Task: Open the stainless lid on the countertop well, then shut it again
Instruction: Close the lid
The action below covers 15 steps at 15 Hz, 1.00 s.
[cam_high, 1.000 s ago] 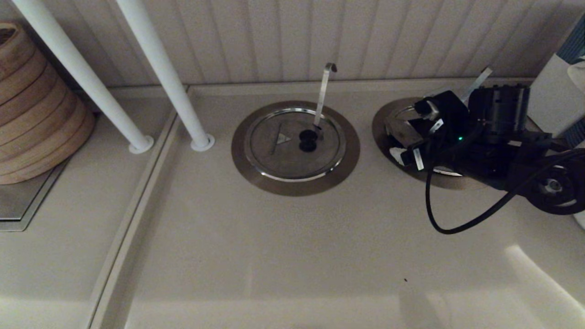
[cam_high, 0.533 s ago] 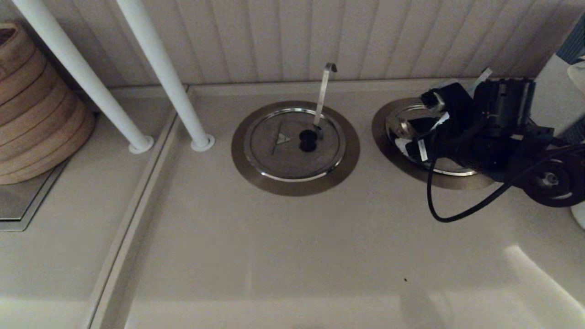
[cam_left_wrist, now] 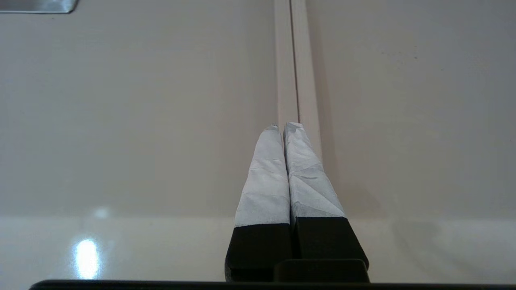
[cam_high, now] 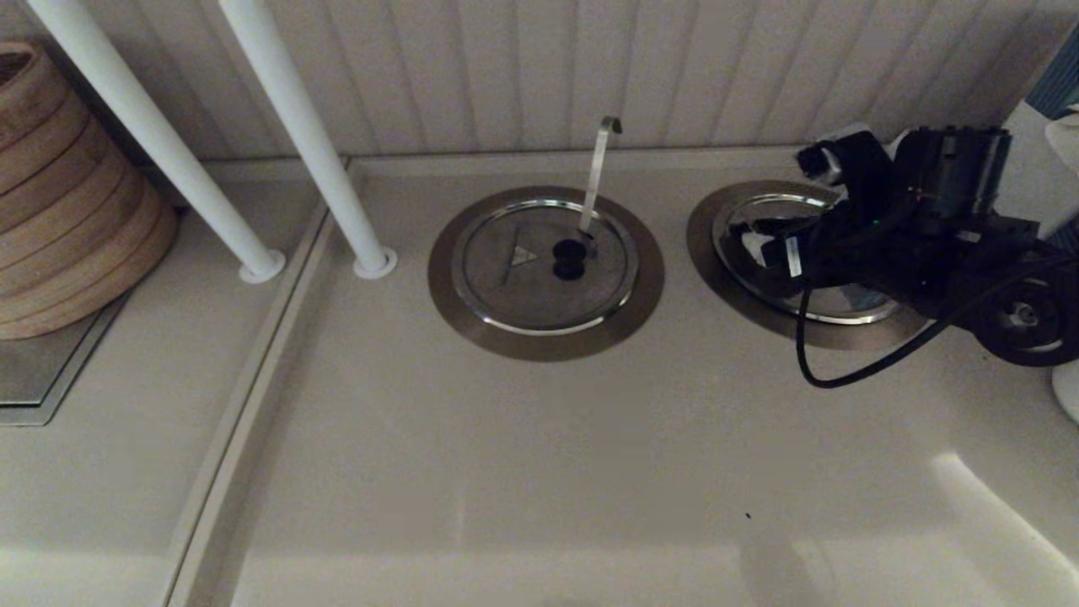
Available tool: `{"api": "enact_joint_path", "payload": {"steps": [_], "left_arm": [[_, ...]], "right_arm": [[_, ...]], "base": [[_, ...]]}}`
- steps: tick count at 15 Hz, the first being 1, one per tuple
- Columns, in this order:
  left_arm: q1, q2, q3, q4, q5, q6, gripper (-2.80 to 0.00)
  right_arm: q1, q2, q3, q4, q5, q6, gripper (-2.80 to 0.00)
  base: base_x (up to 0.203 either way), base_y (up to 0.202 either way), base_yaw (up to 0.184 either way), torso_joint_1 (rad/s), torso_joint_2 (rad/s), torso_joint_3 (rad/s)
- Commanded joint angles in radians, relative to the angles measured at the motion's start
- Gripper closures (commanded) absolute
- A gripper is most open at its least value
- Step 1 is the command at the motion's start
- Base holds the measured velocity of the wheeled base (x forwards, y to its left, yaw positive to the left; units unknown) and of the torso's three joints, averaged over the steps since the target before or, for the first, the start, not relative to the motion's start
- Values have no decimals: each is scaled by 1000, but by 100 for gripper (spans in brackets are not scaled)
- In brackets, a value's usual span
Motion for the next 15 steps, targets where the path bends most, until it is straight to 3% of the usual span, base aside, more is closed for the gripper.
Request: {"api": "enact_joint_path", "payload": {"steps": [1, 7, 15], "left_arm": [[0, 1, 0, 0, 1, -1, 0], [0, 1, 0, 0, 1, -1, 0], [0, 1, 0, 0, 1, -1, 0]], "right_arm": [[-17, -13, -10, -9, -4, -2, -280], [-50, -38, -31, -9, -4, -1, -280], [-183, -16, -127, -5, 4, -1, -280]], "base": [[0, 0, 0, 0, 0, 0], [0, 0, 0, 0, 0, 0], [0, 0, 0, 0, 0, 0]]}}
